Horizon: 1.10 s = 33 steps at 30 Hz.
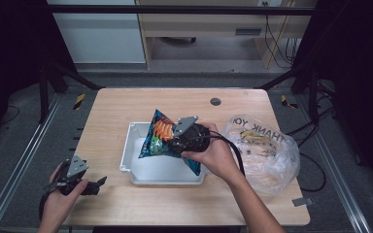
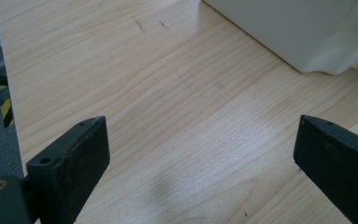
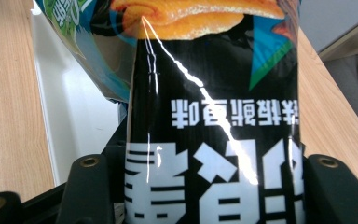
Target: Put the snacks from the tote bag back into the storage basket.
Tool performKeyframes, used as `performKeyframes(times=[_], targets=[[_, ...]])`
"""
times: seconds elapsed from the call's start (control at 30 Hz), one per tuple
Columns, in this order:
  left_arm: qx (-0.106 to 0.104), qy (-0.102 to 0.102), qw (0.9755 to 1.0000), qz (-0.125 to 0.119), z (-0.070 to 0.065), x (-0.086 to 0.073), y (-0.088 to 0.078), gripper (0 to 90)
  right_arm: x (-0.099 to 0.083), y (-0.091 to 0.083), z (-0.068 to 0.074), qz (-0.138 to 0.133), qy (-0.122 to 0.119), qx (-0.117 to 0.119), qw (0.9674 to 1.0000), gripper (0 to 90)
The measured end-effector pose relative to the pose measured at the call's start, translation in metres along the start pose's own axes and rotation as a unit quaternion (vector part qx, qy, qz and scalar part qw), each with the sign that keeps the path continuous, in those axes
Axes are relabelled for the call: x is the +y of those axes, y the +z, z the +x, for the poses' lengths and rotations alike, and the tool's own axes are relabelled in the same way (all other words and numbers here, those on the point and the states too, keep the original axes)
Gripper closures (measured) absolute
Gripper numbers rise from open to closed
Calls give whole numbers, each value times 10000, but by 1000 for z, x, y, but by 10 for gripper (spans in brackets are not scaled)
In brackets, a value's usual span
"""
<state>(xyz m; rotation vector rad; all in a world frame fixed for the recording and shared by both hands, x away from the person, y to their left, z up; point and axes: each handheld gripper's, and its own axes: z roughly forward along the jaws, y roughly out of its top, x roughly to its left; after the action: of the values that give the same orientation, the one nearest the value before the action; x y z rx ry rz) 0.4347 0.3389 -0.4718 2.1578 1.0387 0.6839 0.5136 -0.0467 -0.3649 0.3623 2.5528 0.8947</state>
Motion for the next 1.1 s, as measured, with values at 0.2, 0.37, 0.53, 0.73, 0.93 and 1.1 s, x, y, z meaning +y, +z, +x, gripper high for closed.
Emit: performKeyframes(times=[0.2, 0.37, 0.53, 0.73, 0.93, 1.1], targets=[[13, 4, 10000, 2, 2, 0, -1, 31, 0, 8, 1, 35, -36, 53, 10000, 423], [-9, 40, 10000, -4, 1, 1, -1, 31, 1, 11, 4, 103, -83, 83, 9999, 422], [-6, 45, 10000, -8, 1, 2, -1, 31, 3, 17, 5, 107, -145, 128, 9998, 422], [-6, 52, 10000, -12, 1, 4, 1, 31, 4, 28, 8, 166, -209, 231, 9994, 422], [-11, 105, 9999, 25, 1, 4, 1, 31, 8, 34, 11, 225, -245, 264, 9991, 422], [-22, 98, 9999, -15, 1, 5, 0, 30, 8, 37, 13, 306, -274, 283, 9988, 422]])
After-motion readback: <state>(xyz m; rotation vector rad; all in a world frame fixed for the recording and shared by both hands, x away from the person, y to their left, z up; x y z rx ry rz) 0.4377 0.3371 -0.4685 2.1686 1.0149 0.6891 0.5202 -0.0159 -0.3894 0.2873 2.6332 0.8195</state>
